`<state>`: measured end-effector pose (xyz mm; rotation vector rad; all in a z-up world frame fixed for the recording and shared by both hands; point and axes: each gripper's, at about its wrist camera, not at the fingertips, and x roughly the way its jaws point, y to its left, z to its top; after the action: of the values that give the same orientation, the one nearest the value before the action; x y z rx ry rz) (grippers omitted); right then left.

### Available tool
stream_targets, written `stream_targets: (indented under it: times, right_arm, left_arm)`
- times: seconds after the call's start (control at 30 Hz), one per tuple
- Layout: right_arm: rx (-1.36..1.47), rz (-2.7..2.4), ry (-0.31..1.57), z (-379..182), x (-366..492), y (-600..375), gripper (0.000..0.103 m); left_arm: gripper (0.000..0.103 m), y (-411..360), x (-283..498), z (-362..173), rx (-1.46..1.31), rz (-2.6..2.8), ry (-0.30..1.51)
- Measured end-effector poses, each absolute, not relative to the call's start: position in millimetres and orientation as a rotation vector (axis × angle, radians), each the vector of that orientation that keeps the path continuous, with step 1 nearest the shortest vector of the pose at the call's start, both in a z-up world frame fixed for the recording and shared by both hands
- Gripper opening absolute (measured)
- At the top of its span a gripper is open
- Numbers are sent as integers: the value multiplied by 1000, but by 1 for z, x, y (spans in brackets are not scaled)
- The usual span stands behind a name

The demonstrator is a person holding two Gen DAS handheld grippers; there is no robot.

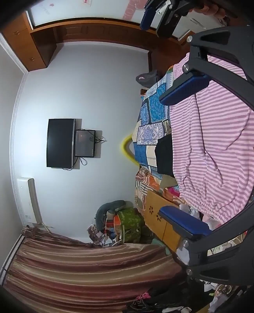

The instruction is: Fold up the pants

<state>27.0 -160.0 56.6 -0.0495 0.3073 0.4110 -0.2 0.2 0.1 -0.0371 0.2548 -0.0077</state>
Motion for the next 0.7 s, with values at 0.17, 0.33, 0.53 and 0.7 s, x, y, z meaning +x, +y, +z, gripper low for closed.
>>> stream_targets:
  times: [0.17, 0.33, 0.53, 0.7]
  right_arm:
    - [-52, 403, 302, 53, 28, -157, 103]
    - [-57, 400, 297, 57, 28, -161, 103]
    - [-56, 399, 297, 59, 30, -161, 103]
    - [-58, 401, 292, 61, 29, -160, 103]
  left_arm:
    - [103, -5, 0, 5, -23, -11, 269]
    - [103, 1, 9, -2, -40, -10, 281]
    - [103, 4, 14, -2, -41, -15, 287]
    - [103, 4, 10, -2, -38, -20, 285]
